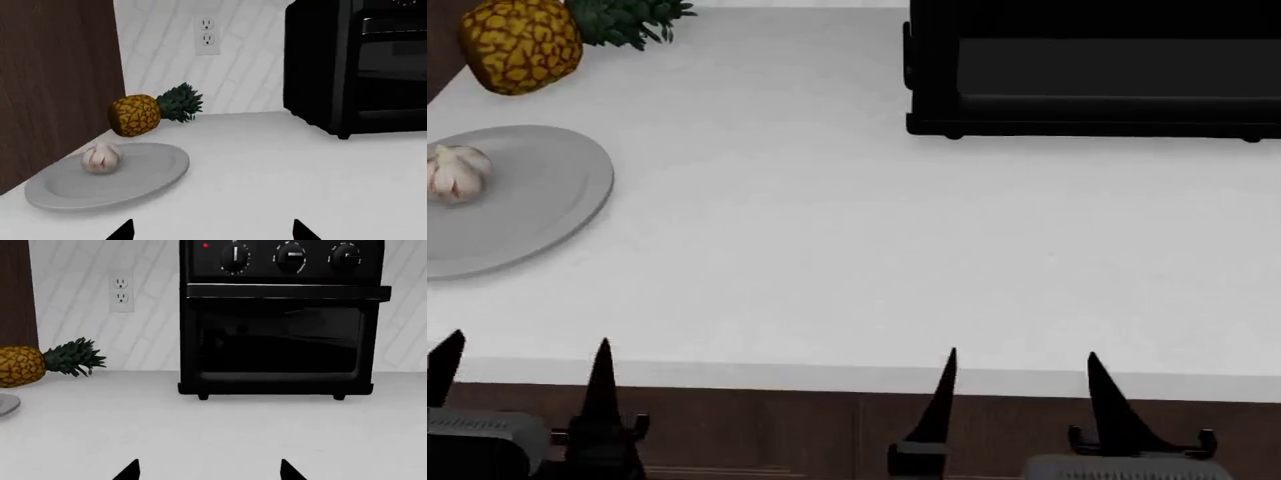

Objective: Pick the garlic from the counter and place it in the microwave.

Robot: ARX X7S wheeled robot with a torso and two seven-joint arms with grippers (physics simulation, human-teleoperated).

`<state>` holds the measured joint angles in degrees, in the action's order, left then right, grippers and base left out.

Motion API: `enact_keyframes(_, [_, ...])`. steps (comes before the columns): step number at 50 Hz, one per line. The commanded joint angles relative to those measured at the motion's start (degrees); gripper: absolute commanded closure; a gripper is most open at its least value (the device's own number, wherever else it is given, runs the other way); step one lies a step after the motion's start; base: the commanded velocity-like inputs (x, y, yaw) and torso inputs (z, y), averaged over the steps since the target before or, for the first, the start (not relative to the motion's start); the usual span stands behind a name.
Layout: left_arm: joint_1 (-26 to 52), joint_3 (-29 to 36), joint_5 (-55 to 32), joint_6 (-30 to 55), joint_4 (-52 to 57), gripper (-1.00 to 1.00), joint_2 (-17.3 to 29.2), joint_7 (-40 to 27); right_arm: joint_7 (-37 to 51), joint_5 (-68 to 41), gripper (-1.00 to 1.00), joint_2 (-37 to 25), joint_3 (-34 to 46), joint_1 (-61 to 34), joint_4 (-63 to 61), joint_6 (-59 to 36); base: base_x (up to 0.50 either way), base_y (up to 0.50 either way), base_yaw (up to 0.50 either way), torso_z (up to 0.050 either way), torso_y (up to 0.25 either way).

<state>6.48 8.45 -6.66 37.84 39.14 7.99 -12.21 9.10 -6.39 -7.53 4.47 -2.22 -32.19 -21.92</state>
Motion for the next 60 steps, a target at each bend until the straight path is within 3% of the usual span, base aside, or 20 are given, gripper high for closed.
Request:
enact_keyframes(1, [14.5, 3.0, -24.2, 19.3, 20.8, -1.0, 16.7, -24.5, 2.9, -2.2, -1.0, -2.3, -0.2, -5.9, -23.7, -21.7, 0.0, 0.0, 0.0, 0.0, 0.0])
enact_keyframes(2, [18.3, 6.3, -32.8, 15.8, 20.8, -1.0, 22.8, -33.1, 3.0, -2.7, -1.0, -2.4, -0.6, -7.1, -25.6, -24.1, 0.0, 0.0, 0.0, 0.0, 0.0])
enact_keyframes(4, [24.8, 12.3, -50.0, 9.8, 20.8, -1.0, 29.9, -50.3, 3.8, -4.0, -1.0, -2.9, -1.2, -9.0, -27.7, -26.3, 0.0, 0.0, 0.0, 0.0, 0.0])
enact_keyframes(5, [26.6, 15.1, -53.3, 7.1, 20.8, -1.0, 32.3, -53.3, 5.8, -5.9, -1.0, -4.4, -1.0, -9.6, -27.8, -26.0, 0.0, 0.0, 0.0, 0.0, 0.0])
enact_keyframes(7, [32.1, 22.1, -56.3, 2.1, 20.8, -1.0, 36.5, -58.7, 18.1, -18.0, -1.0, -13.2, 1.0, -11.7, -27.8, -23.1, 0.0, 0.0, 0.0, 0.0, 0.0])
enact_keyframes(8, [36.2, 27.5, -57.5, -1.3, 20.8, -1.0, 39.0, -61.7, 26.7, -26.6, -1.0, -21.4, 4.6, -14.6, -27.8, -19.5, 0.0, 0.0, 0.0, 0.0, 0.0])
enact_keyframes(11, [55.9, 50.1, -60.5, -13.5, 20.9, -1.0, 45.1, -71.4, 49.3, -40.3, -1.0, -38.2, 19.8, -25.5, -27.8, -7.2, 0.0, 0.0, 0.0, 0.0, 0.0])
enact_keyframes(13, [72.4, 67.3, -60.5, -23.3, 20.9, -1.0, 46.6, -77.3, 54.3, -41.5, -1.0, -42.4, 26.7, -30.2, -27.8, -3.0, 0.0, 0.0, 0.0, 0.0, 0.0])
enact_keyframes(14, [77.1, 75.8, -59.8, -26.6, 20.9, -1.0, 47.7, -77.8, 55.6, -41.9, -1.0, -43.6, 28.7, -31.7, -27.8, -1.6, 0.0, 0.0, 0.0, 0.0, 0.0])
enact_keyframes(16, [81.3, 80.9, -58.8, -29.7, 20.9, -1.0, 48.9, -77.8, 57.9, -42.5, -1.0, -45.7, 32.3, -34.6, -27.8, 0.9, 0.0, 0.0, 0.0, 0.0, 0.0])
enact_keyframes(23, [81.4, 82.6, -56.8, -30.8, 20.9, -1.0, 49.7, -77.8, 66.7, -43.3, -1.0, -52.4, 51.7, -50.1, -27.8, 10.1, 0.0, 0.0, 0.0, 0.0, 0.0])
enact_keyframes(35, [83.0, 82.5, -57.4, -30.9, 20.9, -1.0, 50.1, -77.8, 73.7, -43.5, -1.0, -55.0, 71.9, -67.5, -27.7, 18.5, 0.0, 0.22, 0.0, 0.0, 0.0])
enact_keyframes(60, [83.9, 83.0, -57.2, -30.8, 20.9, -1.0, 50.3, -77.8, 75.9, -42.8, -1.0, -55.1, 81.3, -75.1, -27.7, 23.1, 0.0, 0.45, 0.0, 0.0, 0.0])
